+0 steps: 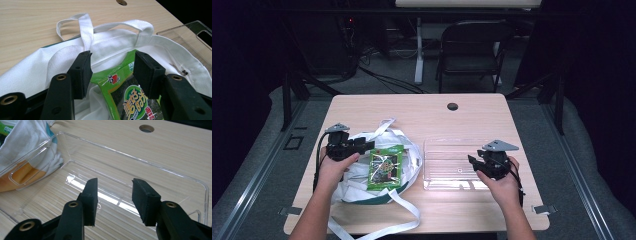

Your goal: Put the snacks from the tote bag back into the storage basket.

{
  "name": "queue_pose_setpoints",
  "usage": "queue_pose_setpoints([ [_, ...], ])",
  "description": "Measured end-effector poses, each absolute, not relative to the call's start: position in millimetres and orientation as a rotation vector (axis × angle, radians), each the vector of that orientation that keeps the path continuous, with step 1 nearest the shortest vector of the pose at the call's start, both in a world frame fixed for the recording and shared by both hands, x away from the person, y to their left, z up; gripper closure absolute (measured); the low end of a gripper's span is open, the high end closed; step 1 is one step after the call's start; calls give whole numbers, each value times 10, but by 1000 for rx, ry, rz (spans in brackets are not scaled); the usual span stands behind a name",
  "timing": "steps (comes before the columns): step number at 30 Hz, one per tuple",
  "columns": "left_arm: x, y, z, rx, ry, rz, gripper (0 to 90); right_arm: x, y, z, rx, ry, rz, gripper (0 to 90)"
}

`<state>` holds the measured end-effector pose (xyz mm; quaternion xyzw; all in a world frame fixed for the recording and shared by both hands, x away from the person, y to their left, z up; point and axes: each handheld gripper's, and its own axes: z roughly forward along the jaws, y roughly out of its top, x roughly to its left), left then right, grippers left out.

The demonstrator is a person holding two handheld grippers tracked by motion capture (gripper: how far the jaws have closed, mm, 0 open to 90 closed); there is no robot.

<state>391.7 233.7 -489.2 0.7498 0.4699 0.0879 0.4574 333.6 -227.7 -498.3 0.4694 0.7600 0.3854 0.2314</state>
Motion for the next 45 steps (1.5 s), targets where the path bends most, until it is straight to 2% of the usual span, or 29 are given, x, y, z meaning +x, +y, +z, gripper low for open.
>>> queue_pose_setpoints([
  [8, 3904, 2325, -4907, 1863, 1170, 248, 474, 3358, -2316, -5001, 1342, 2083, 1072, 554],
  [25, 3897, 2389, -4967, 1829, 1255, 70, 439, 3412, -2241, -5040, 1347, 2102, 1056, 527],
  [45, 3836, 2254, -5013, 1923, 1255, 11, 423, 3463, -2235, -5014, 1355, 2102, 1097, 522],
])
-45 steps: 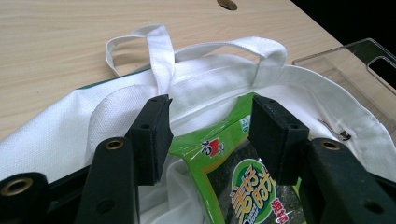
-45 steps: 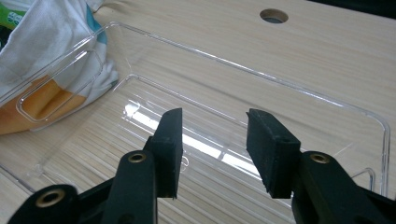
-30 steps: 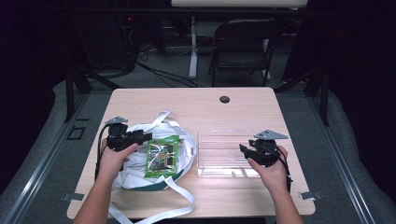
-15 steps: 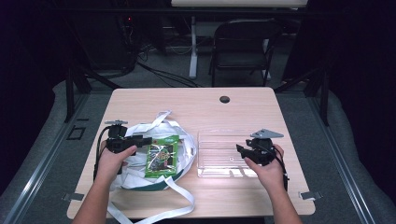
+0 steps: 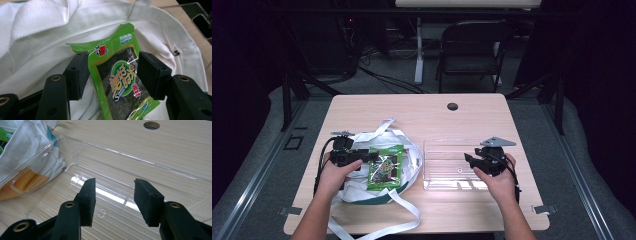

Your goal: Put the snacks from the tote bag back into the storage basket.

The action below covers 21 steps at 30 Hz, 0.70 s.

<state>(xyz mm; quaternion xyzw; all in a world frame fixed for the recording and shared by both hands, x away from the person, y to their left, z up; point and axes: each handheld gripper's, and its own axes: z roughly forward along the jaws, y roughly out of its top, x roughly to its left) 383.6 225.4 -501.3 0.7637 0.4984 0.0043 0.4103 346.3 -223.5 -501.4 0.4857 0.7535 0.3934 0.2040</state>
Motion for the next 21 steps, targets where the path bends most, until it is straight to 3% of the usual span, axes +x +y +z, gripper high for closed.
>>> queue_pose_setpoints([
  [9, 3869, 2266, -5103, 1921, 1320, -24, 368, 3474, -2220, -5025, 1350, 2105, 1099, 516],
  [21, 3941, 2221, -5284, 1936, 1349, -98, 361, 3458, -2199, -5028, 1343, 2109, 1091, 516],
])
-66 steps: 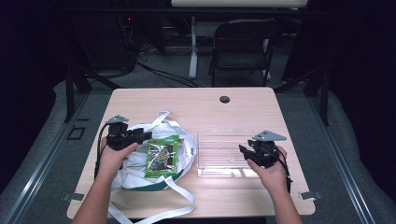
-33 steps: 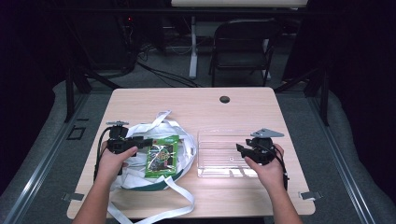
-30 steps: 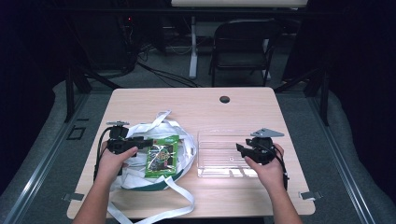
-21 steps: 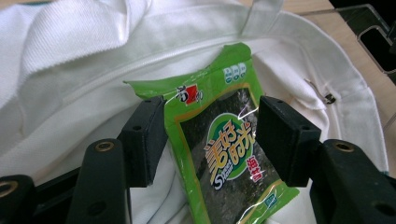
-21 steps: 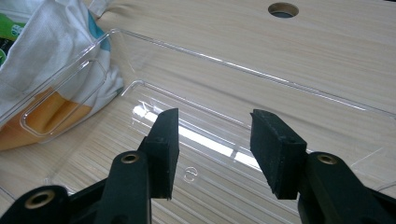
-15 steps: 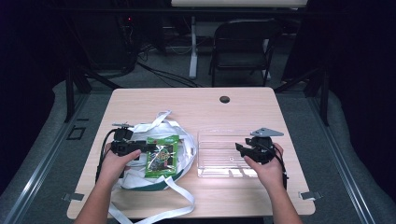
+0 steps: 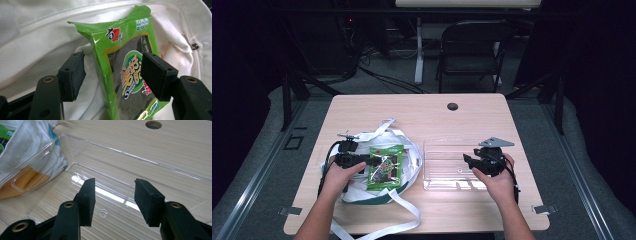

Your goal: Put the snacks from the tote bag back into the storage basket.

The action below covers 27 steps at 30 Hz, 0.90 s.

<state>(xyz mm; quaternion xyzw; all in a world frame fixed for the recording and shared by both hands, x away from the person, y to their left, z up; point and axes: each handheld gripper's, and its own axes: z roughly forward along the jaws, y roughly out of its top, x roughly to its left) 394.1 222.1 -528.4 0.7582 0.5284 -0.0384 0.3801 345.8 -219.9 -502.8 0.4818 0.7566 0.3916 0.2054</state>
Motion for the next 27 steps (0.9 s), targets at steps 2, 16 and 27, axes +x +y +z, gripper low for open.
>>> queue_pose_setpoints([
  [2, 3954, 2211, -5304, 1938, 1352, -103, 359, 3451, -2193, -5026, 1339, 2107, 1096, 516],
  [16, 4059, 2106, -5414, 1939, 1342, -183, 353, 3370, -2238, -5017, 1345, 2093, 1084, 516],
  [27, 4104, 2059, -5468, 1928, 1325, -253, 360, 3324, -2229, -5013, 1332, 2092, 1088, 517],
])
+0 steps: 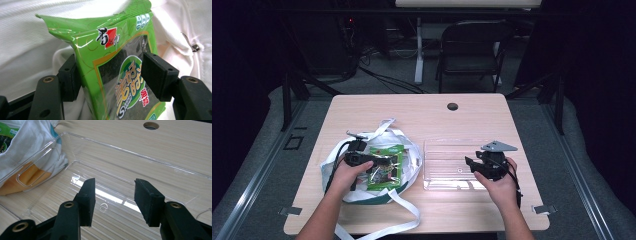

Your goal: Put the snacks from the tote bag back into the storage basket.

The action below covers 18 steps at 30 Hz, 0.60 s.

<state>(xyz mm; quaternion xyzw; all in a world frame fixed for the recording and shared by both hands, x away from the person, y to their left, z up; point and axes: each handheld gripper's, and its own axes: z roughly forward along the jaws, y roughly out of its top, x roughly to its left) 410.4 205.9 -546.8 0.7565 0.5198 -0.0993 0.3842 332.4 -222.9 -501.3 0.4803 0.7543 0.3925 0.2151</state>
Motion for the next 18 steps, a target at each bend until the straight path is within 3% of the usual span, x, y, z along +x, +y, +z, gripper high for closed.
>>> queue_pose_setpoints([
  [18, 4070, 2034, -5383, 1956, 1250, -268, 464, 3321, -2247, -5012, 1333, 2088, 1083, 518],
])
